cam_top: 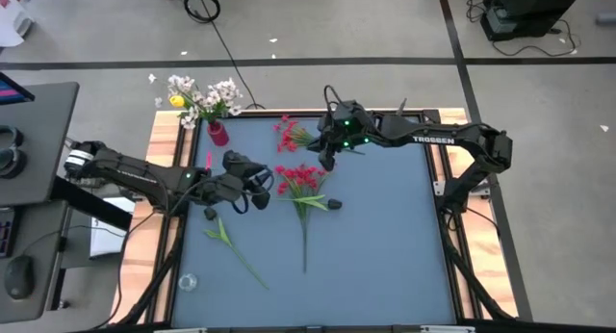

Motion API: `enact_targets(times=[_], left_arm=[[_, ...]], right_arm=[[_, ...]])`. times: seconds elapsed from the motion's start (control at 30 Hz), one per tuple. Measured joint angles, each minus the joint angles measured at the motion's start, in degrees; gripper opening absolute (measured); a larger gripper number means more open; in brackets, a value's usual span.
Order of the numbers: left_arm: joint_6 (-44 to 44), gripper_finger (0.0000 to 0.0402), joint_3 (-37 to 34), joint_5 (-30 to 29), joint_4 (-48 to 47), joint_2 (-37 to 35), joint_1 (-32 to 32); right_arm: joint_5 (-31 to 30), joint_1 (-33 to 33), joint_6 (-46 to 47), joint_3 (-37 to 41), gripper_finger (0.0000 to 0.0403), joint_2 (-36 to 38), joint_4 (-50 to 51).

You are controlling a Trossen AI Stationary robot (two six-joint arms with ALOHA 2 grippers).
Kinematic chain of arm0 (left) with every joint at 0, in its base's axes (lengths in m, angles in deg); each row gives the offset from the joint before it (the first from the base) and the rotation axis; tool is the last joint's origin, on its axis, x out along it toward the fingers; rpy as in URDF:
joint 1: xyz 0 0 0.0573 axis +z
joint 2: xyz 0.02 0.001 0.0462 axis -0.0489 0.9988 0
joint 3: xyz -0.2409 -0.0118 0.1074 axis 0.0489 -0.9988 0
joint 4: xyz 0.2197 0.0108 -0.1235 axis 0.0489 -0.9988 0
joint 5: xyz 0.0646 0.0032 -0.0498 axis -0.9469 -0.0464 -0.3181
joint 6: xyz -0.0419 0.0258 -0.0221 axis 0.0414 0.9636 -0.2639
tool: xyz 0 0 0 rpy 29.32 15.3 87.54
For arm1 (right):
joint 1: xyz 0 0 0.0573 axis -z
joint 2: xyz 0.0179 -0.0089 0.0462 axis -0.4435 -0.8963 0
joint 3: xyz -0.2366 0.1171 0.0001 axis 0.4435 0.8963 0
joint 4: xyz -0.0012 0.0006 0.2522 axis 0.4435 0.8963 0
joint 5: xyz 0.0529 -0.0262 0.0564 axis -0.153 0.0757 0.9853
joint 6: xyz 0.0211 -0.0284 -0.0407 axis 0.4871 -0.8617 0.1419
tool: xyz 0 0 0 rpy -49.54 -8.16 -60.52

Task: Sort flowers into vase by color
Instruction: Put the top red flowers into the transparent vase

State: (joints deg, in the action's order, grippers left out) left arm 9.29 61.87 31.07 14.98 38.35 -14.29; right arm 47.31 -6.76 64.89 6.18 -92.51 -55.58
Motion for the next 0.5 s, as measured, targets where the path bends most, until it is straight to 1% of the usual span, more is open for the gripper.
enact_targets(times=[0.17, 0.3, 0.4, 0.5], left_arm=[[-4.2, 0.0117, -0.04, 2.77, -0.27, -2.06, -0.44], [-4.51, 0.0117, -0.04, 3.02, -1.77, -4.63, -2.06], [-4.55, 0.0117, -0.04, 3.02, -4.68, -6.76, -3.02], [-4.57, 0.0117, -0.04, 3.01, -7.94, -8.75, -3.79]], right_arm=[[-0.26, -1.09, 0.83, 0.06, 0.0052, -1.14, 3.97], [-2.56, -2.34, 1.62, 0.04, 0.0075, -1.14, 5.8], [-4.15, -2.62, 5.97, 0.04, 0.0101, -1.14, 7.46], [-7.81, -2.77, 11.14, 0.04, 0.0128, -1.14, 9.41]])
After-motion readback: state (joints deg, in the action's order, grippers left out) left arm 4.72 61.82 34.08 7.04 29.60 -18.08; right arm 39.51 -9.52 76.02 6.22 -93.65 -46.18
